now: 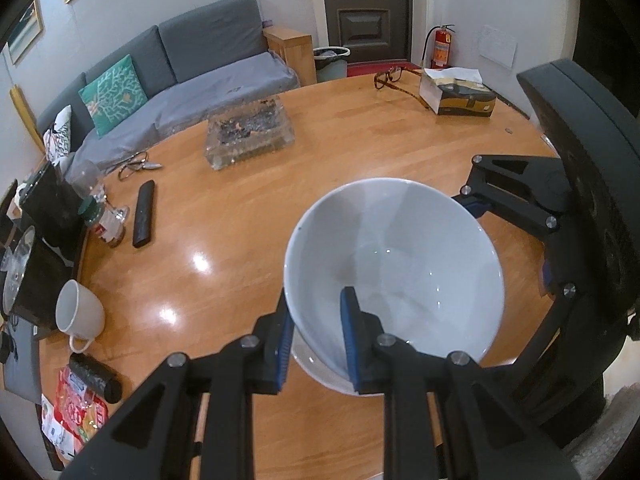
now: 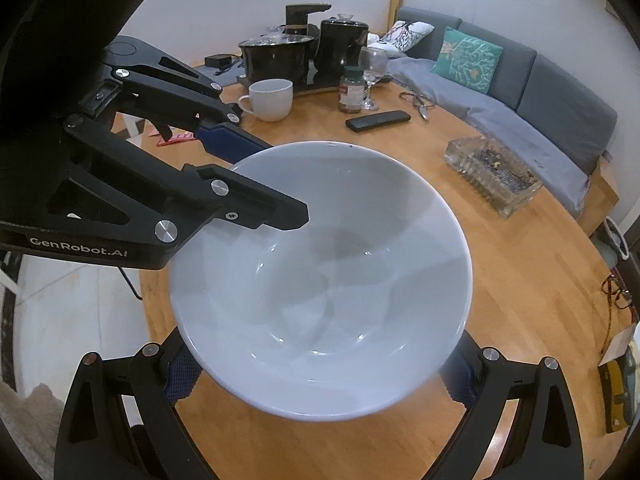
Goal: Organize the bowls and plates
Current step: 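Lower the white bowl onto the bowl stack and open both grippers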
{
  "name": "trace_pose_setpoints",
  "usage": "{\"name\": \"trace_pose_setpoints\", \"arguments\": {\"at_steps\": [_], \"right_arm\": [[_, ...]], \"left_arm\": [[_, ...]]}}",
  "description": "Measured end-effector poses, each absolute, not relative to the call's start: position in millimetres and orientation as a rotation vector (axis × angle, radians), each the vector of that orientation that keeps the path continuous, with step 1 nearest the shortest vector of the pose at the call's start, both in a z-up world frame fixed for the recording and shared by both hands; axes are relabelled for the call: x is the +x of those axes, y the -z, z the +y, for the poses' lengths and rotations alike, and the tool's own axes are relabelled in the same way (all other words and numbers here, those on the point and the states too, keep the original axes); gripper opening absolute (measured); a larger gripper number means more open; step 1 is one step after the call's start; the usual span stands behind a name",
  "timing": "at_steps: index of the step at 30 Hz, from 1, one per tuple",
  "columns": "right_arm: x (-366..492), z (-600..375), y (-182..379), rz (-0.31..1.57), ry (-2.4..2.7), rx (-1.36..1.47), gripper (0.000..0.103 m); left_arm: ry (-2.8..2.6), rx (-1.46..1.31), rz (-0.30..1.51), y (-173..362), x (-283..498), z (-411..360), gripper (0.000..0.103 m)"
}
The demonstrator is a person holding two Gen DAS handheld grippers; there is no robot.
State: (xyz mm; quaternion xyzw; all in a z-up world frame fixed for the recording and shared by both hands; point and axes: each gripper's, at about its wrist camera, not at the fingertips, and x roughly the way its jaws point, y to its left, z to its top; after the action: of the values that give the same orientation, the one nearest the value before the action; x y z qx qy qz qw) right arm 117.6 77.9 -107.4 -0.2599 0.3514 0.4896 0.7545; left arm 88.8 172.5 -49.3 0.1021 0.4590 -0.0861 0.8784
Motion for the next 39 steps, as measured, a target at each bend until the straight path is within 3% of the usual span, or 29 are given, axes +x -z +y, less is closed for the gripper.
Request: {"name": "trace_pose_setpoints", "arguments": {"at_steps": [39], "right_arm": [[107, 73, 104, 0.772, -1.09, -0.607, 0.093]], "left_arm": [[0.171, 0.246, 0.989, 69, 87, 175, 0.021]]}}
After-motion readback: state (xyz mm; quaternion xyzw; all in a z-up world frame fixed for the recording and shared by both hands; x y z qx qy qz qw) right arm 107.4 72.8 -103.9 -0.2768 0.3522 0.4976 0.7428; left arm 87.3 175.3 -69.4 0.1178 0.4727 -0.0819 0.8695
